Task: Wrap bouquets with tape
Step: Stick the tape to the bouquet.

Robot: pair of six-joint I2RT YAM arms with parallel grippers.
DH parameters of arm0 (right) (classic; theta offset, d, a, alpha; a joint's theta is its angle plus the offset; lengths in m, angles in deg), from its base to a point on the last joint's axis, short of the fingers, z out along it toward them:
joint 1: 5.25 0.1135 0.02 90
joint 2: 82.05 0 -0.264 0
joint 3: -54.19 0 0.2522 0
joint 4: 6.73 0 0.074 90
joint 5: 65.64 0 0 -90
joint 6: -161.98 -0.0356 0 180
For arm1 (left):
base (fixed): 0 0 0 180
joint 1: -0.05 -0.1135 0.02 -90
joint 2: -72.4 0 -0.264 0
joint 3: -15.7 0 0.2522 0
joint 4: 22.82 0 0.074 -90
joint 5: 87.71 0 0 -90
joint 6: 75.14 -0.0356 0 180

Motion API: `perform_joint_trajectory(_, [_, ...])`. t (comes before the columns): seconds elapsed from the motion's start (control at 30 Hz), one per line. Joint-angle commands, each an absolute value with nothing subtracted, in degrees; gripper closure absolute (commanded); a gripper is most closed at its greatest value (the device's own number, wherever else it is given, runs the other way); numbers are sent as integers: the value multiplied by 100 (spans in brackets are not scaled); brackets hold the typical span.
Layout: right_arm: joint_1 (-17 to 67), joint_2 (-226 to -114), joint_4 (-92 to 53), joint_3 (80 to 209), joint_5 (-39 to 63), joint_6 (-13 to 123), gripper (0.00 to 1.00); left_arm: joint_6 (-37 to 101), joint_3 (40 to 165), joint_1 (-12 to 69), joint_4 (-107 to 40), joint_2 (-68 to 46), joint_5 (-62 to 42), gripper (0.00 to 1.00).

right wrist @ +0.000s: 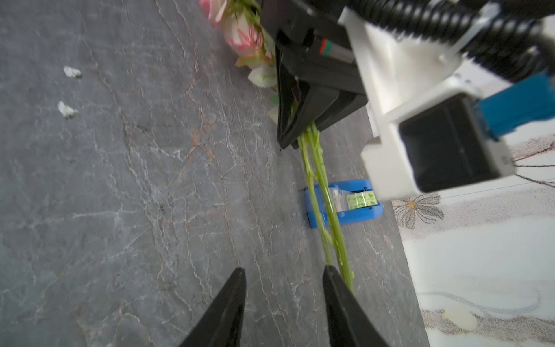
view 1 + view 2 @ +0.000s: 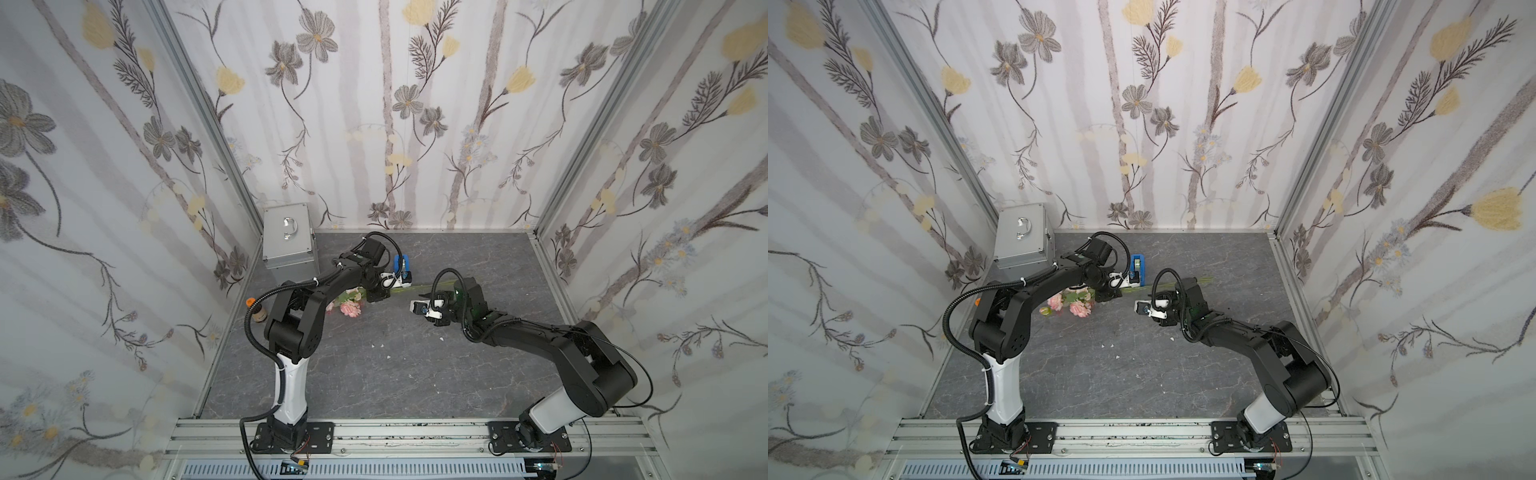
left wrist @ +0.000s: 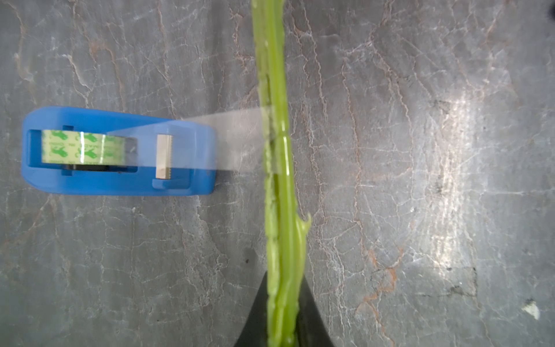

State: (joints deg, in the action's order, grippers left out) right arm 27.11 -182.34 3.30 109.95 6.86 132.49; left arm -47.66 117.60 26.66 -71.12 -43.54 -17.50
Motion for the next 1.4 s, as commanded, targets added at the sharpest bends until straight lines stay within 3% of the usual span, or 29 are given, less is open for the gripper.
perform_joint_trajectory(0.0, [2736,-18395,951,11207,826,13735,56,-4785,11815,2659,-7283,-4399,-1957,100])
perform_joint_trajectory(0.17, [2784,-18604,1510,11280,729,13802,55,-4756,11858,2659,-7366,-4413,-1994,100])
perform_joint_trajectory(0.77, [2864,-19473,1219,12022,707,14293,55,-4693,11990,2660,-7558,-4425,-2155,100])
perform_joint_trajectory(1.17, [2893,-19788,528,12438,628,14524,58,-4667,12016,2667,-7584,-4371,-2179,100])
perform_joint_trajectory(1.37, [2905,-19882,1023,12343,841,14424,61,-4571,12112,2698,-7718,-4416,-2260,100])
